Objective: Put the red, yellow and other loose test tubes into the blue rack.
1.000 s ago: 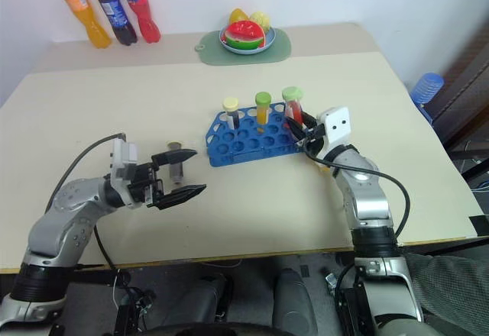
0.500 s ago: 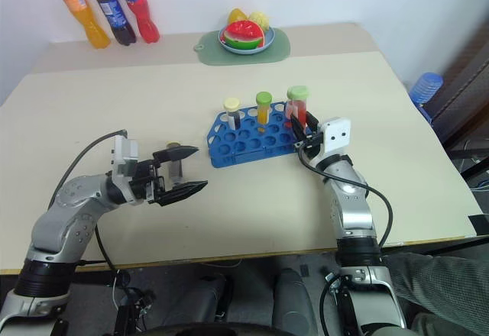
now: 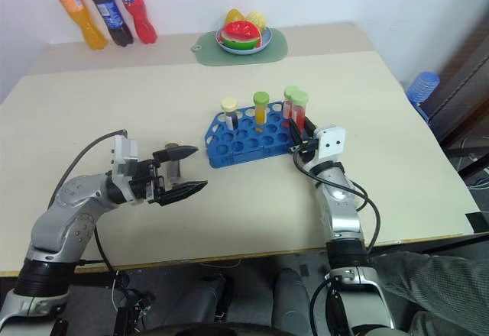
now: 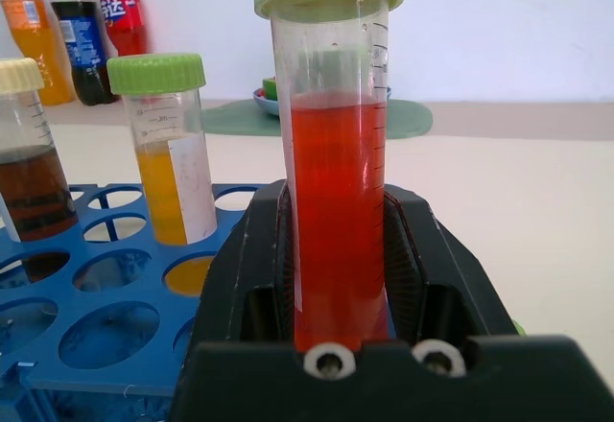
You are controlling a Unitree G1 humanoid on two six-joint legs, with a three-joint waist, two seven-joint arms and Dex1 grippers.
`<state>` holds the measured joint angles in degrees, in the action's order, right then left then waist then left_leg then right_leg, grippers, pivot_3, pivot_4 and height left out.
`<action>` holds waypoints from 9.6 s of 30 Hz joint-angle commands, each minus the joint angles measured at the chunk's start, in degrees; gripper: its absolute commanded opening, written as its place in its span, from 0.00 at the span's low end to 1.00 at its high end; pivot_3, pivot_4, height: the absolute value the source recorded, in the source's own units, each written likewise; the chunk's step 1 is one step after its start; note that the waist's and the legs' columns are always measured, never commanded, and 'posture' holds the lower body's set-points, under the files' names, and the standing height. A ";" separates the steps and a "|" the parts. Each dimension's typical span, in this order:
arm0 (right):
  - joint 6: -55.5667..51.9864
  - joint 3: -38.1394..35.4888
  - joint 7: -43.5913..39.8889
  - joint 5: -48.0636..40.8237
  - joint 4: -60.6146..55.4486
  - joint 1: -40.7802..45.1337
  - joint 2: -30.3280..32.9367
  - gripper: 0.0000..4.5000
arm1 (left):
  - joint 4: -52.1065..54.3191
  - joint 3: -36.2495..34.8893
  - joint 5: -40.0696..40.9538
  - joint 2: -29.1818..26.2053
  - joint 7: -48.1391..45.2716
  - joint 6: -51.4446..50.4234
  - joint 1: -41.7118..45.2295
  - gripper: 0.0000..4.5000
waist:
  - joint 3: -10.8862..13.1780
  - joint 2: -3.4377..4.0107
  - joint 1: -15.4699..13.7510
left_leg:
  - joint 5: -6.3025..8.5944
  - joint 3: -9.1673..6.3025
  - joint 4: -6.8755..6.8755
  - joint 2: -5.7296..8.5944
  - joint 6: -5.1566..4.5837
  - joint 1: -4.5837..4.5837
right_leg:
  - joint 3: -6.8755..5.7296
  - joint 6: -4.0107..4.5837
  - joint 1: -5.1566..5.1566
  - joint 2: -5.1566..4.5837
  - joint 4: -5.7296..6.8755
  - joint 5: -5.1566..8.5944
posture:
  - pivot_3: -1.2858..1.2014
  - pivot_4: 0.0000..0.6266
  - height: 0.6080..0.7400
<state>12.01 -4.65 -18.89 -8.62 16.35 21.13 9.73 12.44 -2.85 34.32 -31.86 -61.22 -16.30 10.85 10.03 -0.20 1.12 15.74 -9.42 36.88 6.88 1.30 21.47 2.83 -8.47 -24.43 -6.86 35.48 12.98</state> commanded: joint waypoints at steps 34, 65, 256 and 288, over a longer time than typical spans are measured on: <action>-28.43 -1.73 -10.16 -5.65 -29.53 -6.59 17.54 0.89 | -2.16 1.26 -0.58 1.42 -1.50 1.57 2.66 1.00 | 0.02 0.02 -0.69 | 0.01 0.01 0.02 -0.03 0.00 0.08 | 0.00 0.01 0.00 0.01 -0.08 0.00 | 0.52 0.24 1.00; -80.15 11.13 -17.11 -14.77 -9.18 22.42 36.82 0.89 | -1.06 4.00 -2.14 -0.05 -7.21 1.88 2.23 1.00 | 0.07 -0.03 -0.51 | 0.10 0.18 0.15 -0.09 -0.15 0.40 | -0.02 0.00 -0.18 -0.03 -0.28 -0.04 | 0.52 0.24 1.00; -18.14 -8.99 -35.33 -17.20 -37.23 -25.30 32.35 1.00 | 5.50 9.70 -10.41 8.45 36.18 10.08 8.68 0.17 | -0.31 -0.65 -3.43 | 0.37 1.15 0.28 -0.45 0.02 -0.04 | 0.17 0.18 0.11 0.16 -0.41 -0.11 | 0.52 0.24 1.00; -20.71 -15.56 -32.79 -18.22 -43.57 -33.44 32.85 1.00 | -23.83 13.84 -25.48 26.50 27.56 30.28 12.27 0.17 | -0.31 -0.66 -3.42 | 0.41 1.16 0.36 -0.46 -0.07 -0.05 | 0.16 0.09 0.11 0.19 -0.36 -0.15 | 0.52 0.24 1.00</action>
<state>-9.13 -18.85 -52.11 -26.04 -24.94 -11.92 43.12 -11.81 10.97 9.69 -5.01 -33.60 13.14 23.19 9.72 -0.86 -2.30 16.16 -8.26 37.24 6.42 1.23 21.41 2.99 -8.38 -24.32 -6.67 35.12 12.83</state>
